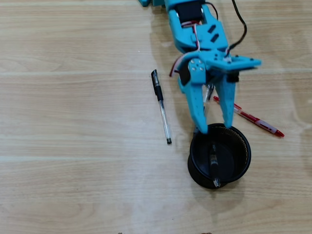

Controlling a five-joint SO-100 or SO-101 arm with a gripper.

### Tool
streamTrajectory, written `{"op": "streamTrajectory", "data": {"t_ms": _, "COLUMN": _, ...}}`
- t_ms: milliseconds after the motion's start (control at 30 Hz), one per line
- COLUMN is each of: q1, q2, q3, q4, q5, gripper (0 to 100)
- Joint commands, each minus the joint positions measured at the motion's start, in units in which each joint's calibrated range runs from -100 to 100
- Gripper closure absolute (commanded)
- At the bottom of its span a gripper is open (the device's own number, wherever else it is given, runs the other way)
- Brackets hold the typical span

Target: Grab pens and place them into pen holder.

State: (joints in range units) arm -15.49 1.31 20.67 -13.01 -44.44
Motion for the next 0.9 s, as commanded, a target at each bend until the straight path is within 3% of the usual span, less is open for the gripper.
{"op": "streamTrajectory", "data": {"t_ms": 0, "q1": 3.31, "q2": -25.32, "q3": 26.45, "q4": -1.22, "q5": 10.21, "gripper": 83}}
{"op": "streamTrajectory", "data": {"t_ms": 133, "q1": 3.88, "q2": -36.14, "q3": 38.86, "q4": -1.22, "q5": 16.53, "gripper": 83}}
{"op": "streamTrajectory", "data": {"t_ms": 233, "q1": 2.59, "q2": -35.55, "q3": 43.84, "q4": -1.22, "q5": 16.84, "gripper": 83}}
{"op": "streamTrajectory", "data": {"t_ms": 533, "q1": 3.56, "q2": -11.79, "q3": 43.84, "q4": 0.67, "q5": 5.55, "gripper": 83}}
{"op": "streamTrajectory", "data": {"t_ms": 633, "q1": 3.56, "q2": -4.86, "q3": 33.61, "q4": 15.28, "q5": 4.72, "gripper": 83}}
{"op": "streamTrajectory", "data": {"t_ms": 733, "q1": 3.88, "q2": -1.06, "q3": 16.4, "q4": 40.9, "q5": 5.13, "gripper": 83}}
{"op": "streamTrajectory", "data": {"t_ms": 800, "q1": 4.93, "q2": 0.89, "q3": 4.81, "q4": 56.71, "q5": 7.75, "gripper": 83}}
{"op": "streamTrajectory", "data": {"t_ms": 867, "q1": 5.98, "q2": 2.49, "q3": -5.42, "q4": 65.31, "q5": 10.88, "gripper": 83}}
